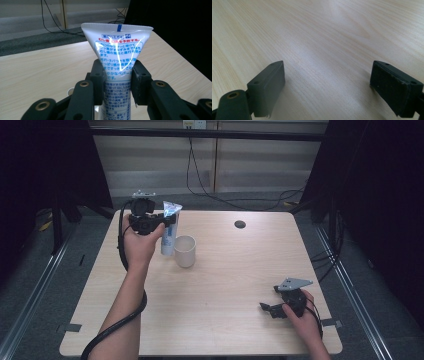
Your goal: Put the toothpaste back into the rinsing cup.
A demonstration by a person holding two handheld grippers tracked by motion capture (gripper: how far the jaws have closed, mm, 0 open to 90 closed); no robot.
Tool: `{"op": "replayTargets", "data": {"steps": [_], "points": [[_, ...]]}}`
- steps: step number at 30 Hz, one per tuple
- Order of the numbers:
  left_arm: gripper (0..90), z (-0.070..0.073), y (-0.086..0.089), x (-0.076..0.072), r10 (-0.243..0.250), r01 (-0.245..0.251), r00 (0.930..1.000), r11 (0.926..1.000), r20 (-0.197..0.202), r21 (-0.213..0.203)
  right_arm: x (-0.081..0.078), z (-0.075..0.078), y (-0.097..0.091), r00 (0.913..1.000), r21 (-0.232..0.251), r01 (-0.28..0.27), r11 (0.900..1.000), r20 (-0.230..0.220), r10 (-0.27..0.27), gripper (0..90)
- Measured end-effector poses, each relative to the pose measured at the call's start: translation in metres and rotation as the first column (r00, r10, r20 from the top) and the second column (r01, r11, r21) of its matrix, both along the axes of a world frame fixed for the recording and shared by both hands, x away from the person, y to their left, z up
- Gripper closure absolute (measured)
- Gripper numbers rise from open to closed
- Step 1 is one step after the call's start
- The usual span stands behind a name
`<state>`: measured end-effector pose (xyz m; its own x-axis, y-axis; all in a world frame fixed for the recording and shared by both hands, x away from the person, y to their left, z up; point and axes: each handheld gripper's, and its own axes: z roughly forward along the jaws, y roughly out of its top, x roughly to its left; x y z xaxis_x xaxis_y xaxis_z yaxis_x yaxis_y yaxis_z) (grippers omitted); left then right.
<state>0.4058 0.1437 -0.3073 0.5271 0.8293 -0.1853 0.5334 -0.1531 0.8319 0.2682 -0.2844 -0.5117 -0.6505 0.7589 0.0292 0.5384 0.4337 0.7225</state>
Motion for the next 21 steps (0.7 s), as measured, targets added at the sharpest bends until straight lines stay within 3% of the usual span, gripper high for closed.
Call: {"op": "replayTargets", "data": {"steps": [21], "points": [[68.1,0.003,-0.014,0.014,-0.016,0.017,0.9997,0.9994,0.019,-0.032,0.0,0.0,0.0,1.0,0.001,0.002,1.0,0.001,-0.002,12.2]]}}
